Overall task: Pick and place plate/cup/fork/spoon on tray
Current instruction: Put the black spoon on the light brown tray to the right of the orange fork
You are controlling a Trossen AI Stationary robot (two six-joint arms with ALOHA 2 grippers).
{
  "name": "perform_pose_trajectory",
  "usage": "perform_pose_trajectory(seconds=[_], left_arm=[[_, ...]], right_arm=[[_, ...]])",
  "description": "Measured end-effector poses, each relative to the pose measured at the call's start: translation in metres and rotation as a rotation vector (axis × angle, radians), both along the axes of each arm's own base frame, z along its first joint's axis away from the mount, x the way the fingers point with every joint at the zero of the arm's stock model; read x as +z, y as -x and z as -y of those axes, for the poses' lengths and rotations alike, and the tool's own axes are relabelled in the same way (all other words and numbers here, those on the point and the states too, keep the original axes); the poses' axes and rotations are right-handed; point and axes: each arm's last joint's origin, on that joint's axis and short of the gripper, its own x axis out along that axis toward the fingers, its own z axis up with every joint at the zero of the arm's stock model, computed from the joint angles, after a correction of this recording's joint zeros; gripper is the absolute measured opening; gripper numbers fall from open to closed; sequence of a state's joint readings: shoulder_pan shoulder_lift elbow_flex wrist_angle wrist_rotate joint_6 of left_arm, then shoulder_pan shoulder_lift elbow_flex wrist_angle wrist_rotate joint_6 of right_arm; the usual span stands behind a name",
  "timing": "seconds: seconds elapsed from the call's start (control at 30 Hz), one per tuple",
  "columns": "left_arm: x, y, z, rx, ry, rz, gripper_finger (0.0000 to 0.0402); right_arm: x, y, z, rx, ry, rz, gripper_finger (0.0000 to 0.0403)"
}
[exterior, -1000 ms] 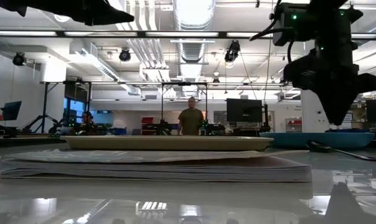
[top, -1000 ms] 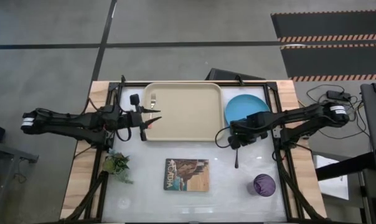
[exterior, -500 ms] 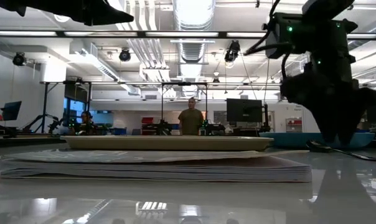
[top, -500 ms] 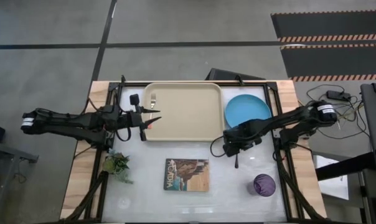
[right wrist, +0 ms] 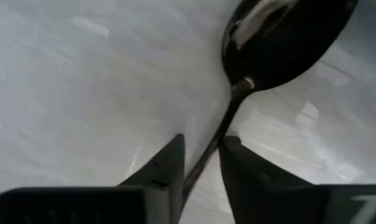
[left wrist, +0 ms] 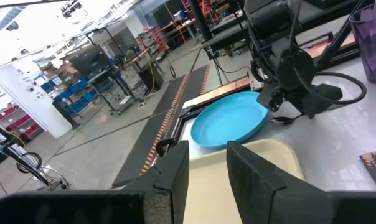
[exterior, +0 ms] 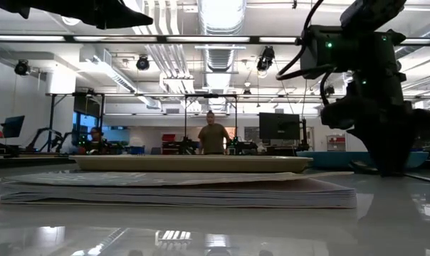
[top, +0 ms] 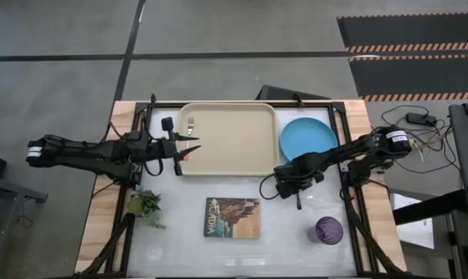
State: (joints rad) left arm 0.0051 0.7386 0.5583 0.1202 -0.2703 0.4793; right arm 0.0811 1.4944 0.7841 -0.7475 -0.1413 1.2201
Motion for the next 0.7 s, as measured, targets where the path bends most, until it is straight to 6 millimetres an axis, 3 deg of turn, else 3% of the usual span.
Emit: perform_pose_trajectory(seconds=[0.23,0.43,0.7], left_arm=[[0.0,0.0,0.0,0.0,0.0,0.0,0.009],[0.0,0.0,0.0,0.0,0.0,-0.004,0.009],[0.0,0.0,0.0,0.0,0.0,-0.004,0.009]], right_arm=[[0.003,-0.001,0.0,-0.063,-0.005,0.026,0.0014],[0.011,0.0,0.0,-0.063,-0.025,0.065,0.001],[0.042,0.004,-0.001,-0.09,-0.094,0.189,0.0009]])
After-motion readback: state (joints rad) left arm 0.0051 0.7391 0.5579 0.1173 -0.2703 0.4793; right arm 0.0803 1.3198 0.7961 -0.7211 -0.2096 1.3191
